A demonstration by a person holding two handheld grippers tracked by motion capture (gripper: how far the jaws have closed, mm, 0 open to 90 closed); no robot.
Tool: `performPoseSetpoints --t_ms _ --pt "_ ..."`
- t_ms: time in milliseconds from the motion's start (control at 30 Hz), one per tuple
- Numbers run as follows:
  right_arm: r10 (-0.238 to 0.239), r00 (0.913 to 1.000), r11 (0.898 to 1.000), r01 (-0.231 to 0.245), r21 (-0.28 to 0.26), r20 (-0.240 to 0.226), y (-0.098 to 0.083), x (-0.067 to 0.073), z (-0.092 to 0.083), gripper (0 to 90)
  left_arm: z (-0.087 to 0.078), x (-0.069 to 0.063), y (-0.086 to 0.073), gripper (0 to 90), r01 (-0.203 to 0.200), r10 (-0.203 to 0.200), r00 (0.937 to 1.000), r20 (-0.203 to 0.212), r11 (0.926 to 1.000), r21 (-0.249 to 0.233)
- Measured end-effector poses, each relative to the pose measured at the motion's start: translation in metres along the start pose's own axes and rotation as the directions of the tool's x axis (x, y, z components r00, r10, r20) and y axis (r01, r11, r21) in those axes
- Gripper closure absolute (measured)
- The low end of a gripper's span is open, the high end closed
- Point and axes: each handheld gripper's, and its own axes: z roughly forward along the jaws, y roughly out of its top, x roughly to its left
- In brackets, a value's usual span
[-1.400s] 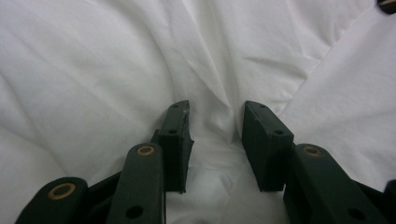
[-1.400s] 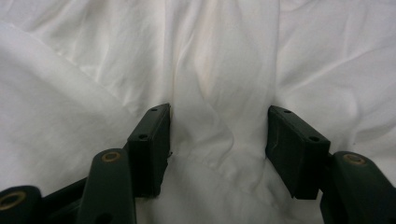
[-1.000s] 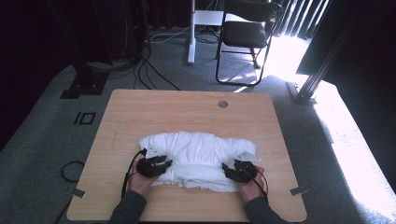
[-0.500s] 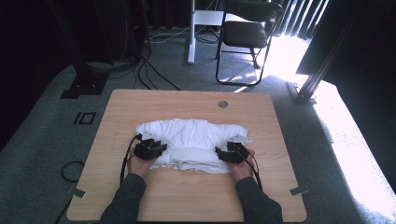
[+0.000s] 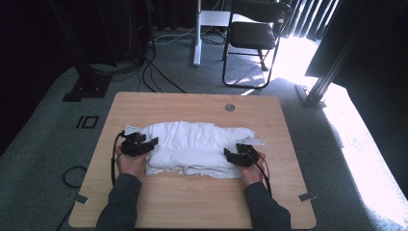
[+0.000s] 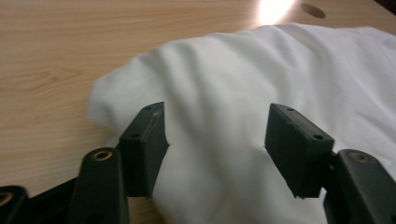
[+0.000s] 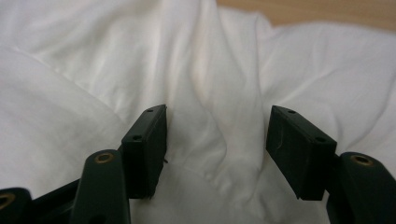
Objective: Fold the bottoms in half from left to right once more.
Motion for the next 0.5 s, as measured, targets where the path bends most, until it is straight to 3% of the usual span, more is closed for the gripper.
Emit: performPoseSetpoints --t_ms 33,200,300,467,500 --pt "0.000 1.0000 1.000 0.000 -0.011 0.001 0.002 0.001 -0.003 38.1 0.001 0.006 -0.002 36.0 0.036 -0.036 0.9993 0.003 0.9992 0.018" --pt "-0.047 0.9989 0.996 0.047 -0.073 0.005 0.021 0.016 -0.016 38.0 0.013 0.011 -0.007 22.6 0.066 -0.064 0.9978 -0.018 0.9946 0.080" --pt "-0.081 0.9967 0.993 0.080 -0.092 -0.005 0.030 0.028 -0.017 38.0 0.025 0.013 -0.013 19.3 0.078 -0.075 0.9966 -0.033 0.9895 0.121" --pt "-0.107 0.9929 0.989 0.102 -0.105 -0.051 0.043 0.045 -0.012 36.8 0.029 0.012 -0.015 17.3 0.066 -0.061 0.9974 -0.038 0.9890 0.133" --pt "-0.111 0.9921 0.989 0.105 -0.104 -0.057 0.045 0.048 -0.011 36.7 0.029 0.010 -0.015 17.7 0.055 -0.054 0.9985 -0.011 0.9886 0.140"
